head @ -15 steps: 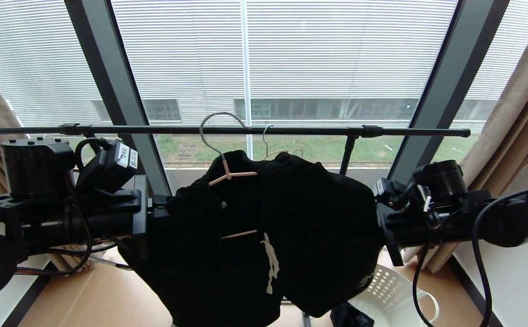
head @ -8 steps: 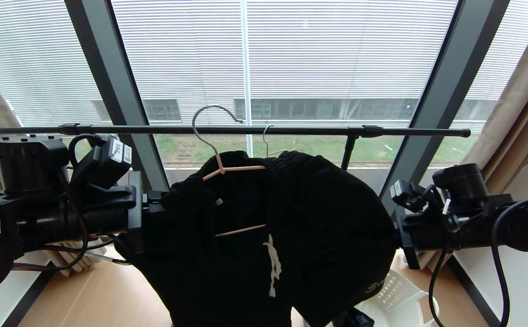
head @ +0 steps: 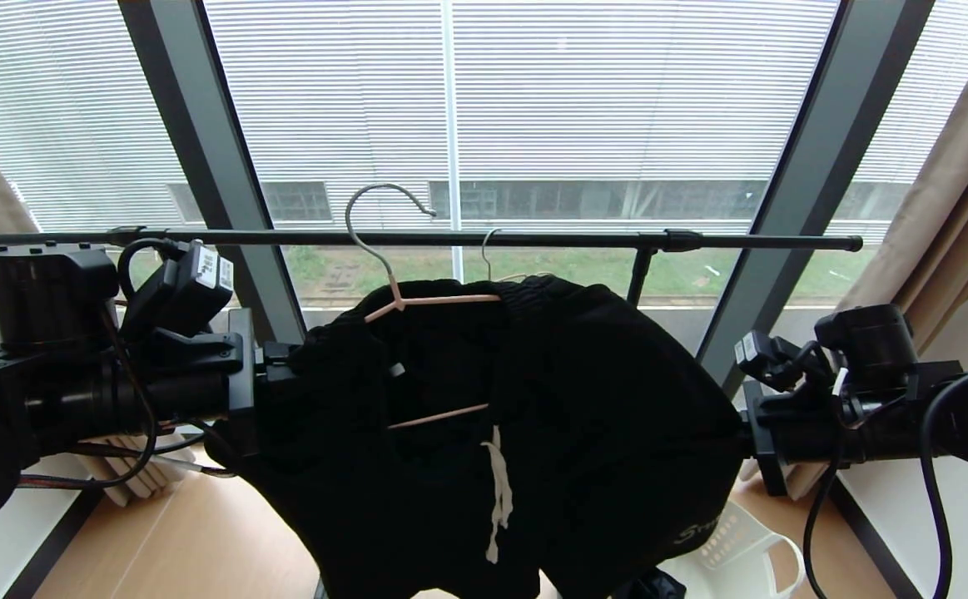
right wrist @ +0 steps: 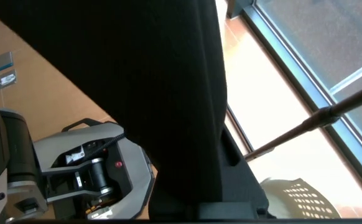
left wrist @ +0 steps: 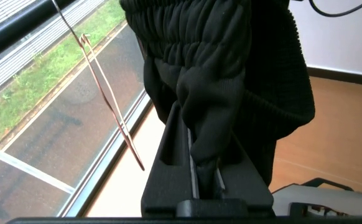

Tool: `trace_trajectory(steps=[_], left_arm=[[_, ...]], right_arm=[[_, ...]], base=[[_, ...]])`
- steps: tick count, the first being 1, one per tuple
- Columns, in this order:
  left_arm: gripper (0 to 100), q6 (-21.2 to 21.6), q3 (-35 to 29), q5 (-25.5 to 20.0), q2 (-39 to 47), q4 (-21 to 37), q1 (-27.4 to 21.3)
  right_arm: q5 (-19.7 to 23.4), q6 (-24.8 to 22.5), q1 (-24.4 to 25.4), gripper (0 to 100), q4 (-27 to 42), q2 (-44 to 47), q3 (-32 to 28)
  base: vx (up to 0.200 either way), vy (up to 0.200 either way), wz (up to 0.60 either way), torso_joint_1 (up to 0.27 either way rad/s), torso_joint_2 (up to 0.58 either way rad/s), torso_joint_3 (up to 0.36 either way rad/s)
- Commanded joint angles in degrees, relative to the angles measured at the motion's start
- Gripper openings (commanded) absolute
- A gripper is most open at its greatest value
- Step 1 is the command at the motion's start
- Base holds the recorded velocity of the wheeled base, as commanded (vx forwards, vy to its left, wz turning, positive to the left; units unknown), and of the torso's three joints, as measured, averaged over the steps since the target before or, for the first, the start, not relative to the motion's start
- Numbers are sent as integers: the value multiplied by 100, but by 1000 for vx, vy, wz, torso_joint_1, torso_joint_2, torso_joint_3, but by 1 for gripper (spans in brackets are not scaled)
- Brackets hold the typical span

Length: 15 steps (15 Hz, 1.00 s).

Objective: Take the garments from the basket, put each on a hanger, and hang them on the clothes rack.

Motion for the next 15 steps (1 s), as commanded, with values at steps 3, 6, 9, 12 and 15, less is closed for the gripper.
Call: trace_trajectory(steps=[3,6,9,12,15], left_arm=[[0,-10,-5,-33,-17,-5,16],[0,-36,-49,-33,-17,-5,87],[0,-168,-58,-94,-97,-5,148],[0,-195,-58,-235,-97,-163,227],[0,-291,-58,-244,-105,-172,263]], right_arm=[[-4,-1,-117,0,-2,33,34],[-22,-1,-117,0,-2,94,16],[-101,-1,-135,0,-2,209,-2],[-110,-1,-161,0,-11,305,-10],[-110,-1,-161,0,-11,358,-19]], base=[[0,0,0,0,0,0],[0,0,0,0,0,0],[0,0,0,0,0,0],[0,0,0,0,0,0],[0,0,0,0,0,0]])
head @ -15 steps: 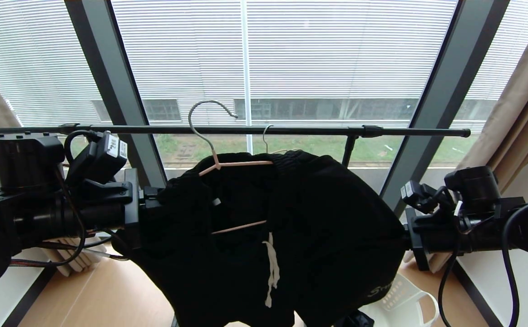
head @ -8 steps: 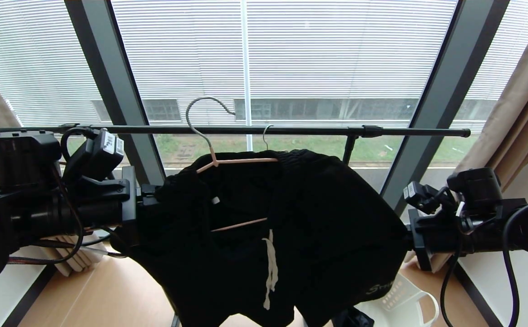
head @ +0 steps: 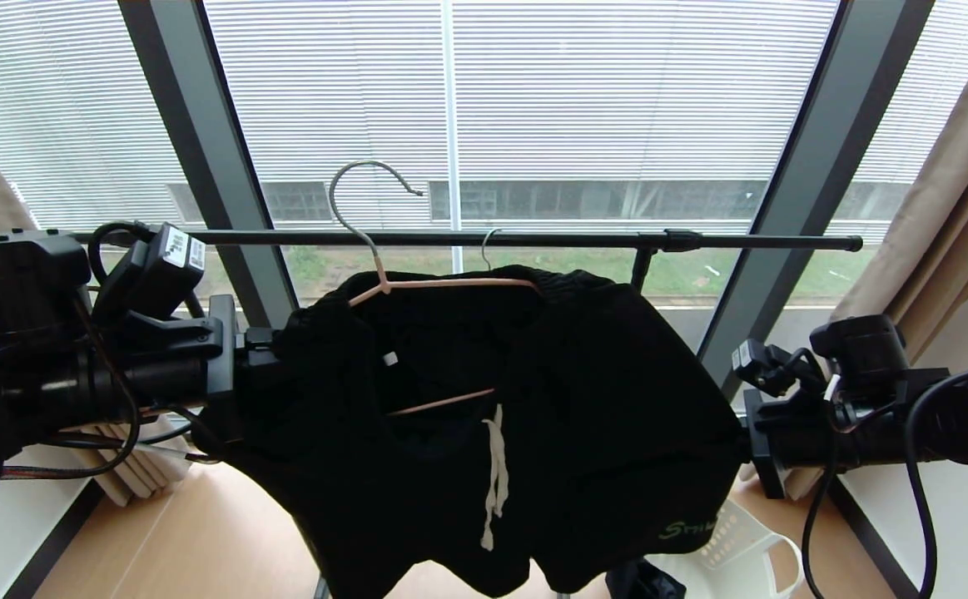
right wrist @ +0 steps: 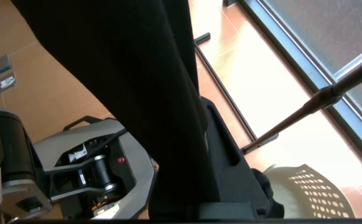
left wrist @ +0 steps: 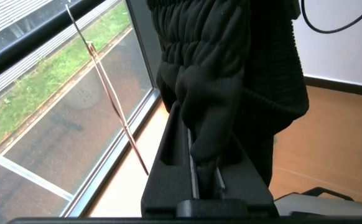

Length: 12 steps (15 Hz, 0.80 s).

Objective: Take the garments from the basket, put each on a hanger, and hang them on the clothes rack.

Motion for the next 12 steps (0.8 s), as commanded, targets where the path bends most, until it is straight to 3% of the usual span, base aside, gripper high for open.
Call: trace_trajectory(steps=[1,12], left_arm=[[0,-10,6,-2,-11,-5,18],[0,-19,-12,-2,-20,-5,35]], right_arm=[[-4,-3,2,0,-1,65,-7],[-267,-3,11,0,-1,303,-69]], base=[[0,0,0,0,0,0],[0,0,0,0,0,0]])
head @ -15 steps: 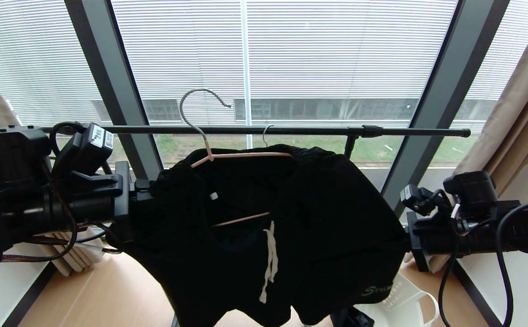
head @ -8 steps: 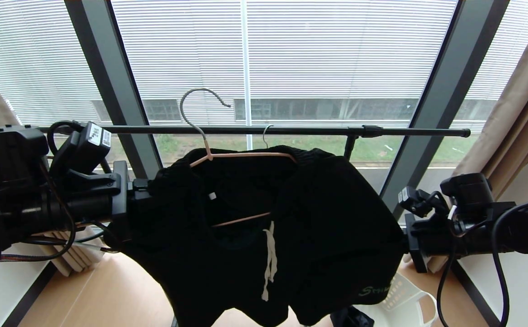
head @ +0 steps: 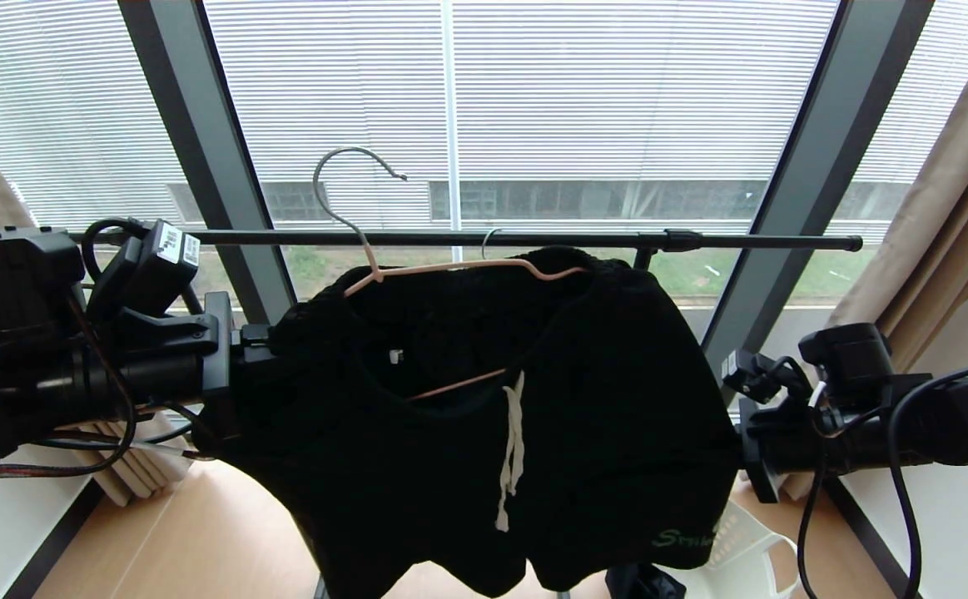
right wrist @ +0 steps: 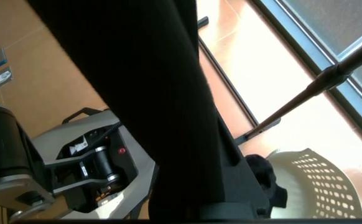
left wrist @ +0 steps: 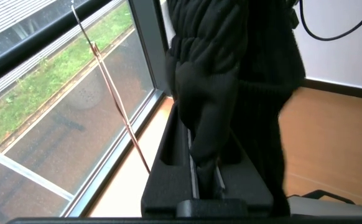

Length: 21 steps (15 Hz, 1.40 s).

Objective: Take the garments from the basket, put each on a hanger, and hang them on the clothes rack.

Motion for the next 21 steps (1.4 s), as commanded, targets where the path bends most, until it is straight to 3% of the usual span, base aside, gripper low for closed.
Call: trace_trajectory(steps=[1,3,4,10,13,16,19,21], left_arm=[[0,3,10,0,6,4,-5],[0,3,10,0,6,4,-5],[0,12,10,0,6,4,-14],[0,30,19,0,14,4,-23],[0,39,89,9,14,4,-23],[0,126,573,53,-302,30,56],[0,258,1170,317,-504,39,426],[0,715,1689,967,-495,39,610]], right_arm=[[22,-5,20,0,-4,39,-46],[48,-5,20,0,-12,-31,-28],[57,-22,29,100,-21,-93,-28],[312,-31,38,100,-276,-612,218],[356,-13,11,100,-294,-1077,622],[329,75,2,100,-294,-1666,1018],[321,215,-24,100,-294,-1991,1281],[312,215,-33,100,-294,-2000,1422]], base=[[0,0,0,0,0,0],[0,0,0,0,0,0],[0,0,0,0,0,0],[0,0,0,0,0,0],[0,0,0,0,0,0],[0,0,0,0,0,0],[0,0,0,0,0,0],[0,0,0,0,0,0]])
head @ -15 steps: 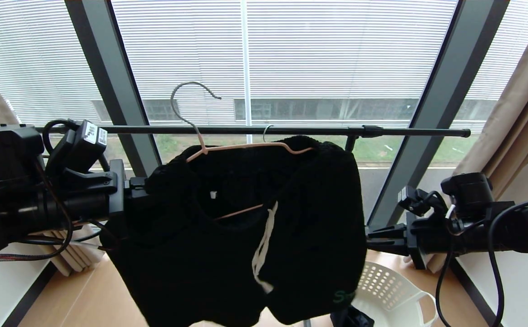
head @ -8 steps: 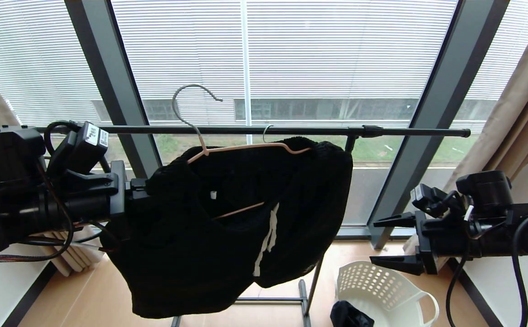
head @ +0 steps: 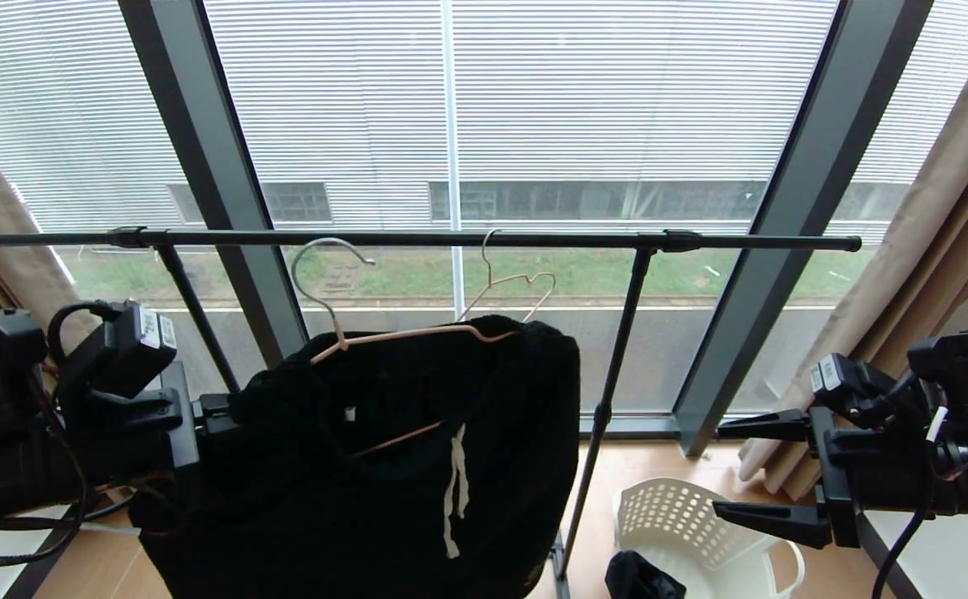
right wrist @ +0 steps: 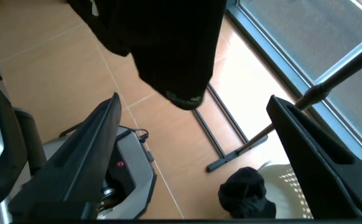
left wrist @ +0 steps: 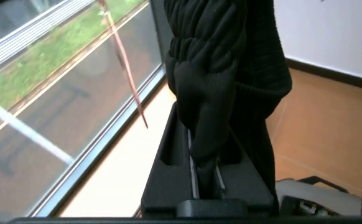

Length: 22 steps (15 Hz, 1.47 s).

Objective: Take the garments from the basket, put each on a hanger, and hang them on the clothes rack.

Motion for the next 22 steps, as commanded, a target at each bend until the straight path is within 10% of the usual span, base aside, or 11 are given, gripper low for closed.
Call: trace_trajectory(steps=[1,11,22], left_arm=[[0,253,448,347,-65,0,141],[0,2002,782,681,787,18,158],[0,2037,465,2025,1666,0,360]], right_arm=[[2,-3,-2,100,-3,-116,117],[-50,-3,-11,100,-425,103,328],[-59,-3,-11,100,-425,200,319]], base=[[0,0,0,0,0,0],[0,0,0,0,0,0],[0,0,0,0,0,0]])
